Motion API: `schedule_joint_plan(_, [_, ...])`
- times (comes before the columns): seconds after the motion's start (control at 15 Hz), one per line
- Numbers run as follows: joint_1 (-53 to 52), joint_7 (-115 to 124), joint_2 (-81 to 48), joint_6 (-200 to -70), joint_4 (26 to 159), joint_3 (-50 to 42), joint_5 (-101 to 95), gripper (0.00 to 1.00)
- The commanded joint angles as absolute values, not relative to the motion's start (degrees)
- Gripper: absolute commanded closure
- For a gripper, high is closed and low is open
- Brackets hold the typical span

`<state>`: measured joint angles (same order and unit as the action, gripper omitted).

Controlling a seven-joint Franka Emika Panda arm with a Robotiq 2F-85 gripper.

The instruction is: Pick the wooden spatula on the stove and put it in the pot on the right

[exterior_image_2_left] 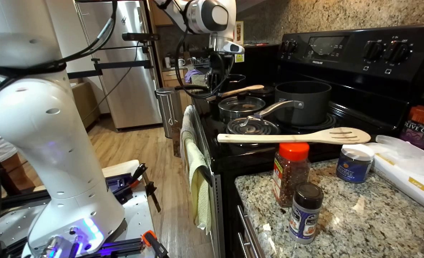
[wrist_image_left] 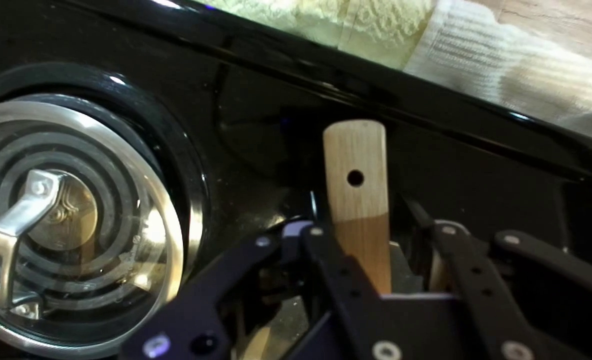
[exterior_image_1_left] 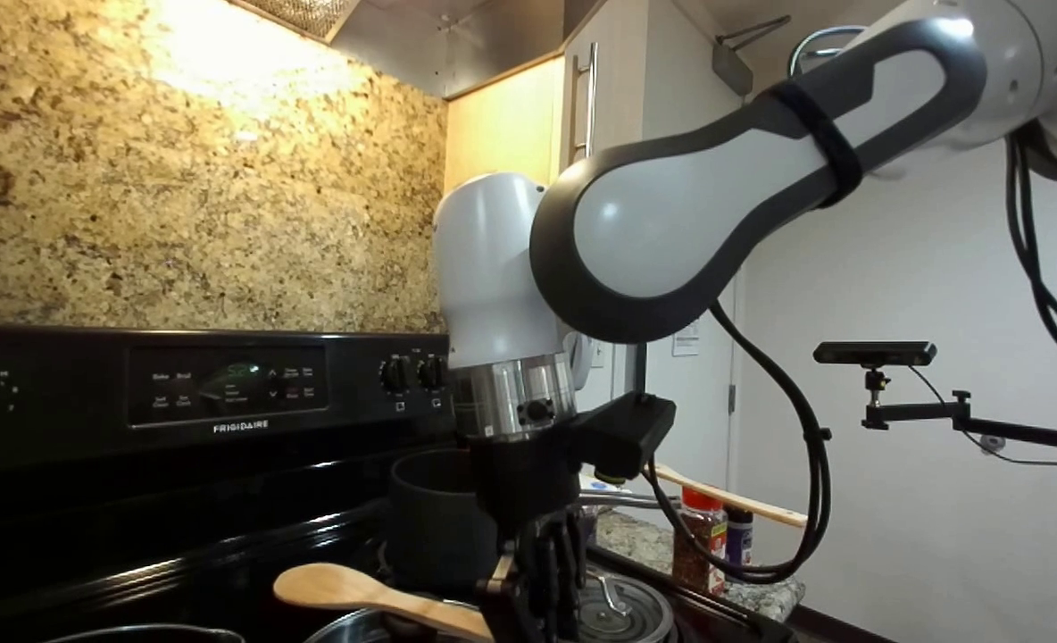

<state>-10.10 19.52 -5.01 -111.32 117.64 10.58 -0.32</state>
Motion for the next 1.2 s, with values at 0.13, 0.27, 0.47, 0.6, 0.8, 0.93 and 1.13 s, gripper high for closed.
schedule_joint_plan(0.13, [-10.5, 20.5, -5.1, -111.7, 117.2, 10.2, 0.6, 0.92])
schedule_joint_plan(0.27, [-10.2, 20.5, -3.4, -111.7, 117.6, 9.9, 0.6, 0.92])
schedule_joint_plan(0.47, [-9.7, 20.7, -0.2, -110.7, 117.5, 9.1, 0.3, 0.92])
schedule_joint_plan(0.6, [-9.2, 20.5, 1.5, -109.3, 116.8, 8.4, 0.3, 0.92])
schedule_joint_plan(0.8, [-7.9, 20.5, 2.7, -107.4, 115.4, 6.9, 0.4, 0.92])
schedule_joint_plan(0.93, [-6.5, 20.7, 2.8, -105.6, 114.2, 5.6, 0.6, 0.92])
schedule_joint_plan(1.13, [-4.3, 20.3, 2.2, -100.4, 111.6, 3.4, 1.0, 0.92])
